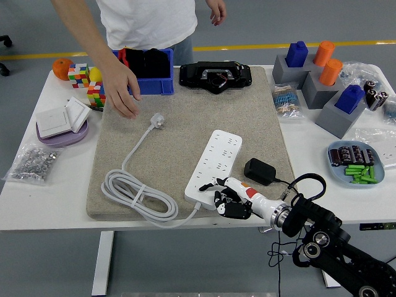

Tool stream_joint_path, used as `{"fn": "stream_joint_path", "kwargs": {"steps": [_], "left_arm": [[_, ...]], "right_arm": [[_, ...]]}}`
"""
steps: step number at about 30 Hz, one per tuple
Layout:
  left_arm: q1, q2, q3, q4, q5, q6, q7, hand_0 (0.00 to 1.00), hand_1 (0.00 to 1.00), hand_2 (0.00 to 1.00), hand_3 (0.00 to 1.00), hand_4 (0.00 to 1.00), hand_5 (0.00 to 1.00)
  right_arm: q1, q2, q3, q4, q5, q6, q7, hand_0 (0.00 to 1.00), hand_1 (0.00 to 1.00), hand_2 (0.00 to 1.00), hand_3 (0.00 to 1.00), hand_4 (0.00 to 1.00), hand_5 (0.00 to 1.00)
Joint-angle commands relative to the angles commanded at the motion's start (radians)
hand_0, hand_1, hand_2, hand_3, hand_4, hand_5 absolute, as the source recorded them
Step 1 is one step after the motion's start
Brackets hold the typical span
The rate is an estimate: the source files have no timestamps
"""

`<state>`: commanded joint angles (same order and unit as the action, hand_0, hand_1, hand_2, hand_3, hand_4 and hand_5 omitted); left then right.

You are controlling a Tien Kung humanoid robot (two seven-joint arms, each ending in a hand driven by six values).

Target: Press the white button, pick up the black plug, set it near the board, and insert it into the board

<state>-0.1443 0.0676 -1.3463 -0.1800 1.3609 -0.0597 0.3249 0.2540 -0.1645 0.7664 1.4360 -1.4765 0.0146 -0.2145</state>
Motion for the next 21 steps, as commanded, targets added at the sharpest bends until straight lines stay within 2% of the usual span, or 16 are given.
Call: {"fn": "stream_joint_path", "kwargs": {"steps": [21], "left_arm": [[-0.003,-0.003,-0.002,0.000,-0.005,0.002,-0.001,0.708,0.662,0.589,0.682,0.650,0.284]], "right_arm": [[-0.001,0.000,-0.005,-0.005,-0.007,0.002,-0.007,0.002,0.002,0.133,0.756,0.121,0.002]]}}
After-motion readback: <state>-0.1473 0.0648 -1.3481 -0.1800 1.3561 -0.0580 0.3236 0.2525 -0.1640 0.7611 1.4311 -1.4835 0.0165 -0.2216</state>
